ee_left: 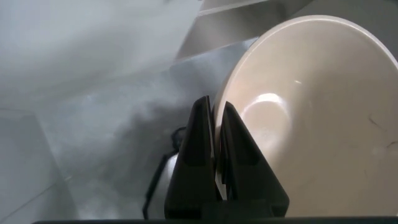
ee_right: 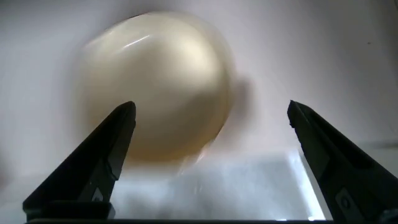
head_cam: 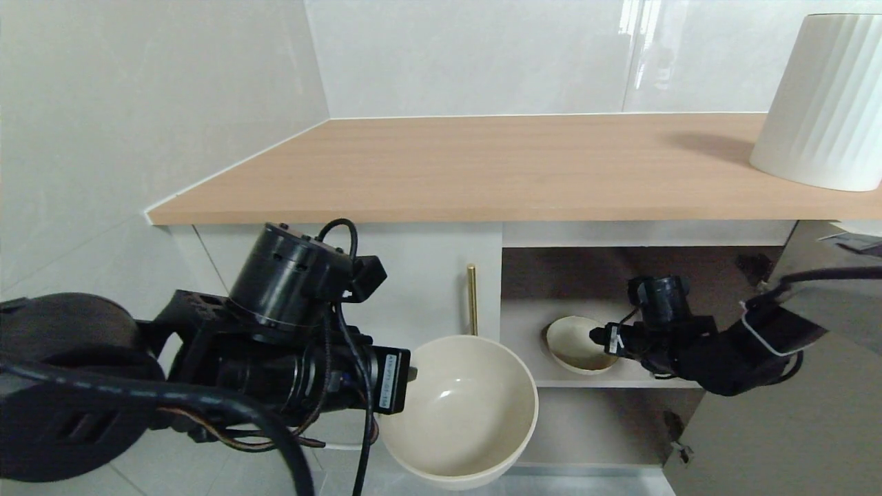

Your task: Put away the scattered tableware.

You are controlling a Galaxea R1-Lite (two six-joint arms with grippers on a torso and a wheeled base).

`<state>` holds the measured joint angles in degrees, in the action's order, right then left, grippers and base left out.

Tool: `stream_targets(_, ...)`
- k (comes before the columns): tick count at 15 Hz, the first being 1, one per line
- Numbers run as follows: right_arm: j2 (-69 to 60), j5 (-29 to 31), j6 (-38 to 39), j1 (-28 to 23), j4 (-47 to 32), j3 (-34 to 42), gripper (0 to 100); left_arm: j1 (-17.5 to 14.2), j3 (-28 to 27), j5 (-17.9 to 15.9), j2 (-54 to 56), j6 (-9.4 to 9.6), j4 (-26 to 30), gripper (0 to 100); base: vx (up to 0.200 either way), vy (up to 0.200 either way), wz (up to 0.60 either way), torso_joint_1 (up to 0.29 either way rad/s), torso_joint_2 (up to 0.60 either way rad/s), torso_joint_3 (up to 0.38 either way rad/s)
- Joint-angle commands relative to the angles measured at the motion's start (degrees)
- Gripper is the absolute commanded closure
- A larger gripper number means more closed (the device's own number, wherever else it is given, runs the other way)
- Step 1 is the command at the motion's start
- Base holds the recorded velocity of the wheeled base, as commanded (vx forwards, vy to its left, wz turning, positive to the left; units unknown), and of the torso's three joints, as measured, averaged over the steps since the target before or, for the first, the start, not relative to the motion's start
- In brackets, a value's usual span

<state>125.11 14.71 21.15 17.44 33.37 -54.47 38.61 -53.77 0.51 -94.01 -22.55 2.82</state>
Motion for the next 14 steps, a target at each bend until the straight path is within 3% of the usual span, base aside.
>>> stream_targets(1, -18.41, -3.99, -3.05, 5.67, -7.53, 7.18, 0, 2.17, 0.86, 3.09, -5.65, 0.05, -2.29, 100, 0.000, 0.000, 0.00, 0.000, 0.00, 0.000)
stream_targets(6, -32.56, -4.96, -3.05, 13.23, -19.65, 7.27, 0, 7.45, 1.74, 6.43, -14.44, 0.05, -9.50, 100, 0.000, 0.000, 0.00, 0.000, 0.00, 0.000)
stream_targets(10, -35.73, -5.75, -3.13, 19.91, -33.54, 5.16, 0, 8.59, 2.01, 7.49, -16.20, 0.05, -10.90, 100, 0.000, 0.000, 0.00, 0.000, 0.00, 0.000)
stream_targets(14, -29.22, -6.10, -2.69, 22.81, -34.68, 5.16, 0, 8.68, 1.83, 7.84, -16.46, 0.05, -11.08, 100, 0.000, 0.000, 0.00, 0.000, 0.00, 0.000)
